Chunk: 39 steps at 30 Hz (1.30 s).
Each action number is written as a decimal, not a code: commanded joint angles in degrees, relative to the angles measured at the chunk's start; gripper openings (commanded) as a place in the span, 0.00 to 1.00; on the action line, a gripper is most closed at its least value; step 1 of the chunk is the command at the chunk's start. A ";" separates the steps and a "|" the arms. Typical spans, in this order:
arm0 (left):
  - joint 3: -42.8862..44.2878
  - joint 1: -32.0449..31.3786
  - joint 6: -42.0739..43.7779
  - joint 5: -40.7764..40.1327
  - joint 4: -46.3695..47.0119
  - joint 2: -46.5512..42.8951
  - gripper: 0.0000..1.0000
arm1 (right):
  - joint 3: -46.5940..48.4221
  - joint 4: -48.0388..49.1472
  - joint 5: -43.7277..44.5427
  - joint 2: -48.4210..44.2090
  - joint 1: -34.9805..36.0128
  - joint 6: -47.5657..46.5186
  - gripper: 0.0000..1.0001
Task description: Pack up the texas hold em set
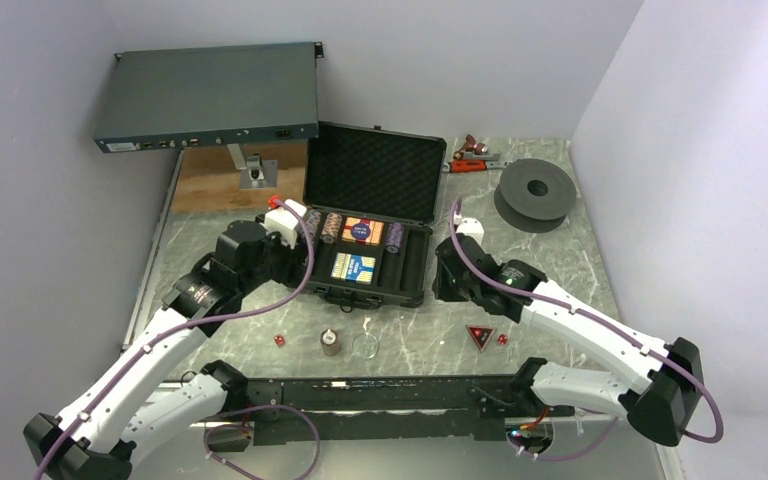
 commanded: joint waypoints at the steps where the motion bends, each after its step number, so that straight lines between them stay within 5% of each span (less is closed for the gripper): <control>1: 2.07 -0.11 0.36 -1.71 0.01 -1.63 0.70 | 6.04 3.20 3.51 0.41 0.23 -4.91 0.00; 23: 1.14 -0.16 0.36 -10.08 0.98 -6.38 0.72 | 23.76 7.59 6.98 22.13 -3.32 -7.57 0.00; 39: 0.72 -0.18 0.36 -12.26 1.11 -6.16 0.72 | 27.50 11.00 -6.10 36.08 -15.30 -11.96 0.00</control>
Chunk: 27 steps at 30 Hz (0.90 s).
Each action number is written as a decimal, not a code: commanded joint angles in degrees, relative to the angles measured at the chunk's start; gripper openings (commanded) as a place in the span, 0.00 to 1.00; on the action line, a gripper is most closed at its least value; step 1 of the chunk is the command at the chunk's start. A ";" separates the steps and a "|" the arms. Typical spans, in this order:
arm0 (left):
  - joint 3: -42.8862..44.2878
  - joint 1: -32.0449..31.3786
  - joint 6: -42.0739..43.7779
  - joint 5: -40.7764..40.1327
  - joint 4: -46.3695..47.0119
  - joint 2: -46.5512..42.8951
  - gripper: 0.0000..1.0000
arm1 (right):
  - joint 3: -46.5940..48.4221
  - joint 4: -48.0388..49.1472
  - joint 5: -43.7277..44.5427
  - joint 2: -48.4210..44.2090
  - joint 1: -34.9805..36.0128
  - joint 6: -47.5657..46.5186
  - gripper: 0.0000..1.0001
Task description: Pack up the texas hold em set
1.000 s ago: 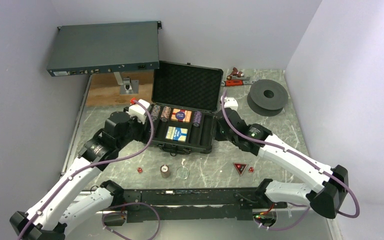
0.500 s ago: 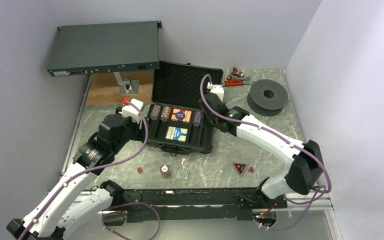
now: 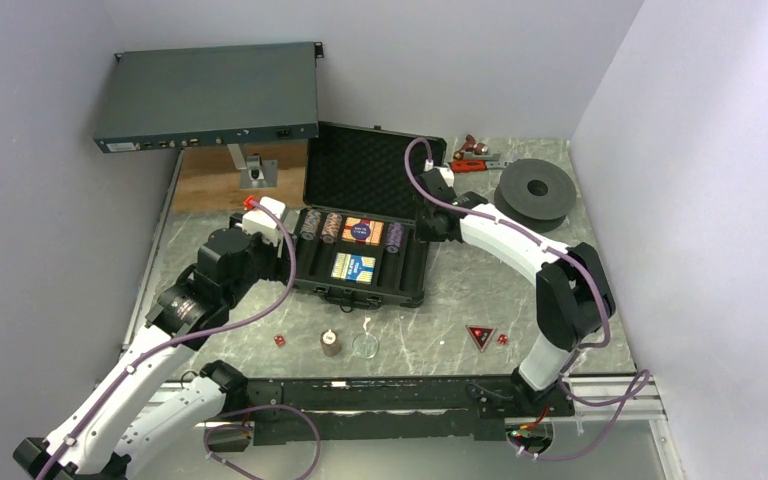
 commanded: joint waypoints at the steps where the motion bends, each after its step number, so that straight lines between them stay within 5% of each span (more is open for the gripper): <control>1: 0.68 -0.18 0.37 -1.73 1.27 -0.30 0.72 | 3.49 3.07 -3.79 1.48 -1.49 -2.18 0.00; 27: 0.55 1.05 2.32 -0.35 2.03 -0.85 0.72 | 8.26 2.46 -8.39 10.15 -4.94 -3.91 0.04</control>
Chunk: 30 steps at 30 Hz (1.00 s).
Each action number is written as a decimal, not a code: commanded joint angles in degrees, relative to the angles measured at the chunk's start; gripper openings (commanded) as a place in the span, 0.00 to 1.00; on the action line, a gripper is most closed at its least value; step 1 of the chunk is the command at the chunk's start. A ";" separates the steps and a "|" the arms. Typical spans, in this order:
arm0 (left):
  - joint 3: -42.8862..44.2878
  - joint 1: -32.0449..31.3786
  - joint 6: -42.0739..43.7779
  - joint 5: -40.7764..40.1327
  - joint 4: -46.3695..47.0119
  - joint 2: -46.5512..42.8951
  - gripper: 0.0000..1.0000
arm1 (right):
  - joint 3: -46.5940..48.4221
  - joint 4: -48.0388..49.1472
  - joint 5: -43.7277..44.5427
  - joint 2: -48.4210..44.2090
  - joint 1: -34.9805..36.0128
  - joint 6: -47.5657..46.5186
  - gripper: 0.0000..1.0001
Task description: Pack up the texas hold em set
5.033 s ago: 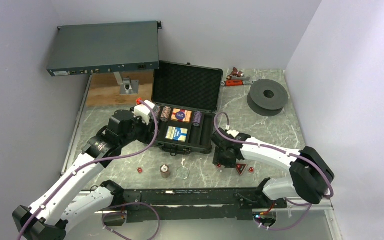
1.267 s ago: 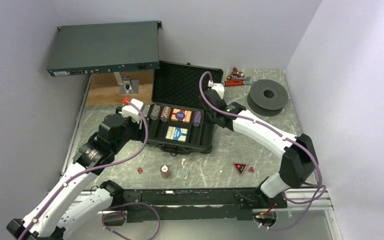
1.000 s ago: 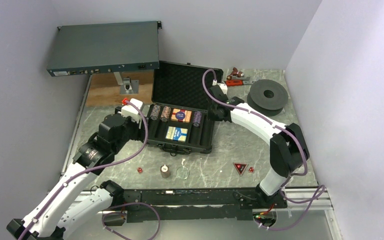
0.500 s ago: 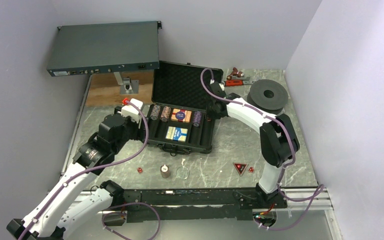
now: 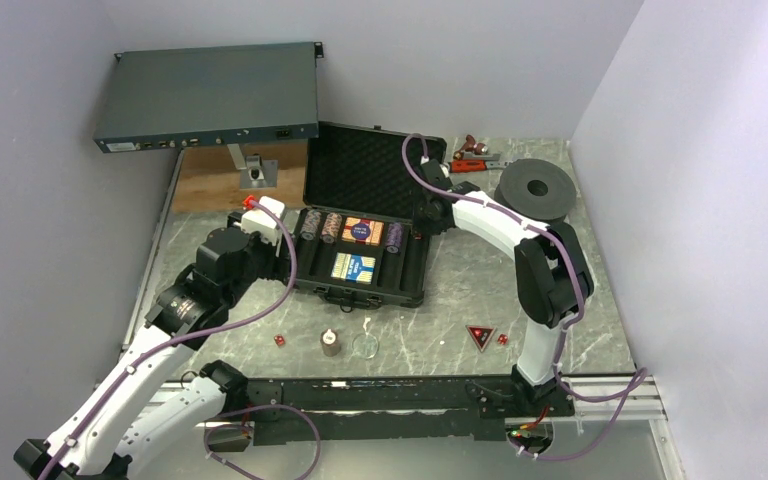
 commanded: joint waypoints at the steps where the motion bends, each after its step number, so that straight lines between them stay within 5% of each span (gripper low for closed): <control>1: 0.55 0.33 0.43 0.33 2.02 -0.85 0.72 | 2.49 0.64 -1.04 0.29 -0.51 -0.65 0.08; 6: 0.55 0.29 0.37 -0.02 1.93 -0.82 0.72 | 2.44 1.34 -2.05 -0.10 -0.60 -0.83 0.46; 10: 0.46 0.36 0.46 -0.19 1.92 -0.67 0.71 | 2.89 1.16 -2.22 -0.86 -0.61 -0.91 0.64; 22: 0.55 0.37 0.54 0.09 1.86 -0.80 0.71 | 4.26 -2.61 -1.66 -10.57 -0.52 -1.91 0.66; 30: 0.80 0.39 0.24 0.96 1.71 -0.89 0.70 | -5.08 -1.77 0.42 -24.05 -0.52 -2.80 0.67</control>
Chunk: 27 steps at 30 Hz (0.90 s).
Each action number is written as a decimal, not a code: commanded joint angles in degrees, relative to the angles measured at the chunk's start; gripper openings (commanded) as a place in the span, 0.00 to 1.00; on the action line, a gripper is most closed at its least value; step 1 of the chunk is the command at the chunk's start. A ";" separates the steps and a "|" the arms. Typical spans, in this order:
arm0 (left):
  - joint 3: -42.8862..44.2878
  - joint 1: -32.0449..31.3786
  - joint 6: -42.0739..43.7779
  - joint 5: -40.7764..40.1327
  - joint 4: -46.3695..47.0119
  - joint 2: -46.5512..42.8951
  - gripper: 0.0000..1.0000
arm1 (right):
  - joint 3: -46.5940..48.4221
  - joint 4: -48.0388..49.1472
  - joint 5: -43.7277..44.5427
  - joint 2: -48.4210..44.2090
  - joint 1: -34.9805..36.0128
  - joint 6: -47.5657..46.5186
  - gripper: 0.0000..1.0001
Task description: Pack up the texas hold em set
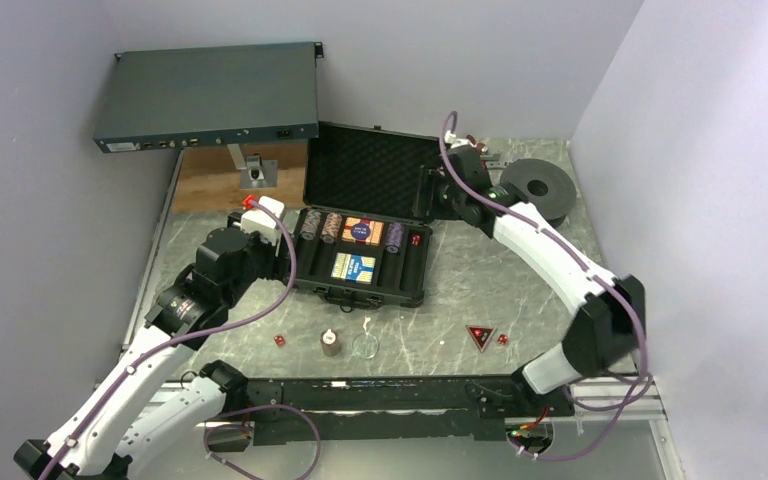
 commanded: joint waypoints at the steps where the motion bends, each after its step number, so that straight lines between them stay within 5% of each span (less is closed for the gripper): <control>1: 0.89 0.27 0.08 0.79 1.58 -0.75 0.70 | -5.44 0.10 1.98 -8.38 -0.14 -1.28 0.67; 9: 1.24 0.20 -1.56 -0.27 1.00 -1.46 0.70 | -15.35 -3.54 3.98 -17.32 -0.14 -2.39 0.70; 27: 1.78 0.21 -1.56 -2.90 0.08 -1.42 0.70 | -27.99 -5.85 -5.01 -29.15 1.19 0.38 1.00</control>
